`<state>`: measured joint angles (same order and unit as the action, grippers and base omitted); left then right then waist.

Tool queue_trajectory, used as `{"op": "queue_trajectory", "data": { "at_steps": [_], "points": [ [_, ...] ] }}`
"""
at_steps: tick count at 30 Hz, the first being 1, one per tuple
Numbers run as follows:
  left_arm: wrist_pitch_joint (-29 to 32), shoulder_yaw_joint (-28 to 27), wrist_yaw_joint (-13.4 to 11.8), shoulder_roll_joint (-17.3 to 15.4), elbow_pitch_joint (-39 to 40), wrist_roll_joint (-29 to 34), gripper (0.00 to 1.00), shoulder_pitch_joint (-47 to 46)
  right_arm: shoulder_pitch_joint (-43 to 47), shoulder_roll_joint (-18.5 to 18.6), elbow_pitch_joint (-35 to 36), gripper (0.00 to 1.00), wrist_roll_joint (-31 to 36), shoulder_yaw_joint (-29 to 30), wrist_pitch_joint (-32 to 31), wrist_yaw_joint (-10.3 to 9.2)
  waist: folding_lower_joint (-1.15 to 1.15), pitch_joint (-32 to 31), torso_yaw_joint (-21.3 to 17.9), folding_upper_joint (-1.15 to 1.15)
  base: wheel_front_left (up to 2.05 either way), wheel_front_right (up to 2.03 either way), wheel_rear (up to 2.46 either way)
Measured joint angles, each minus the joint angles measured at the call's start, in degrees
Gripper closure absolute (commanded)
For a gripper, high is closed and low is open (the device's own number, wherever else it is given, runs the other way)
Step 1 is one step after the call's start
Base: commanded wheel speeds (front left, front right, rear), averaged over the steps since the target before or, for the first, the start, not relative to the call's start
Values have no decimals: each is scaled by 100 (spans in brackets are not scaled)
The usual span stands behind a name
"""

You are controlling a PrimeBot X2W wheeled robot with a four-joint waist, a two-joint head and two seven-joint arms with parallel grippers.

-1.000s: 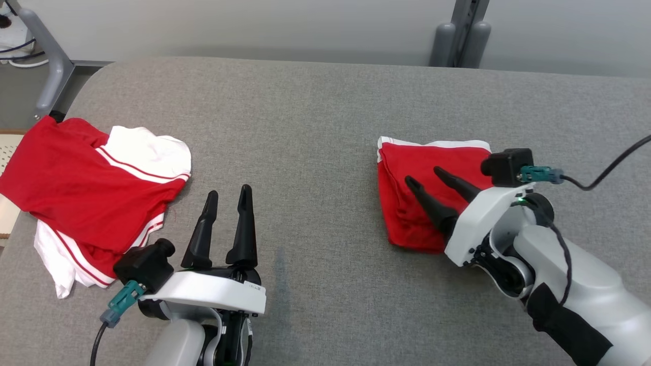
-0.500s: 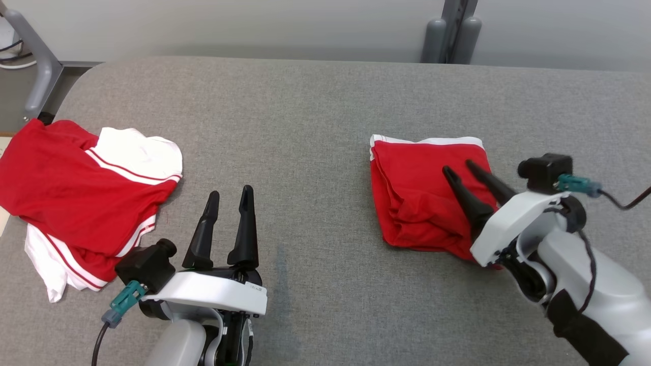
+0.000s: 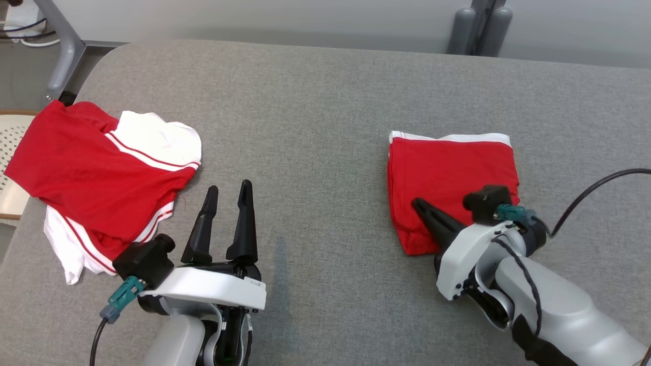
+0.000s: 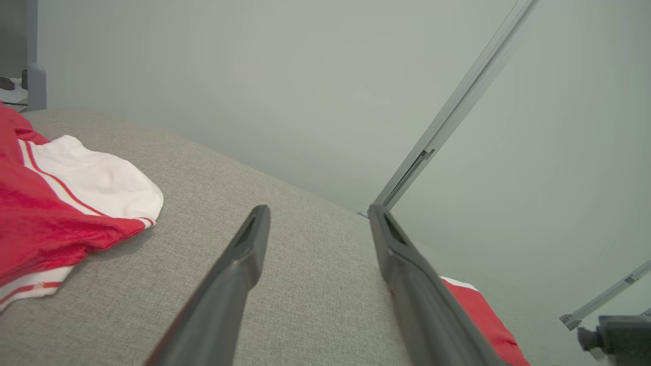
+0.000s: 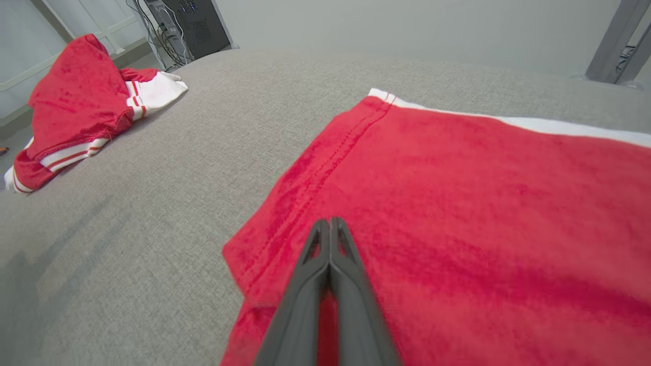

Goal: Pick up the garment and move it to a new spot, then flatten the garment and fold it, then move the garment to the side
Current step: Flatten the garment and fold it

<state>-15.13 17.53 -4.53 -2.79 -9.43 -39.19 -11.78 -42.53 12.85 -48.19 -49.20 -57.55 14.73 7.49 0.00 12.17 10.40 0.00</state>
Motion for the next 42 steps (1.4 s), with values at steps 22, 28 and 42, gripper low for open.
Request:
{"op": "queue_trajectory", "data": {
  "at_steps": [22,28,42],
  "points": [
    [0,-97,1,3,15,204,0,15,328,112,1326,54,1330,1395,26,0,0,-166,-312,0,0,0,0],
    [0,-178,-3,3,-47,599,0,29,1086,-9,1994,0,2165,2936,26,0,0,-325,-504,0,0,0,0],
    [0,-584,24,-11,-328,1477,0,498,2984,-825,3162,0,3262,5291,26,0,0,-744,-801,0,0,0,0]
  ]
}}
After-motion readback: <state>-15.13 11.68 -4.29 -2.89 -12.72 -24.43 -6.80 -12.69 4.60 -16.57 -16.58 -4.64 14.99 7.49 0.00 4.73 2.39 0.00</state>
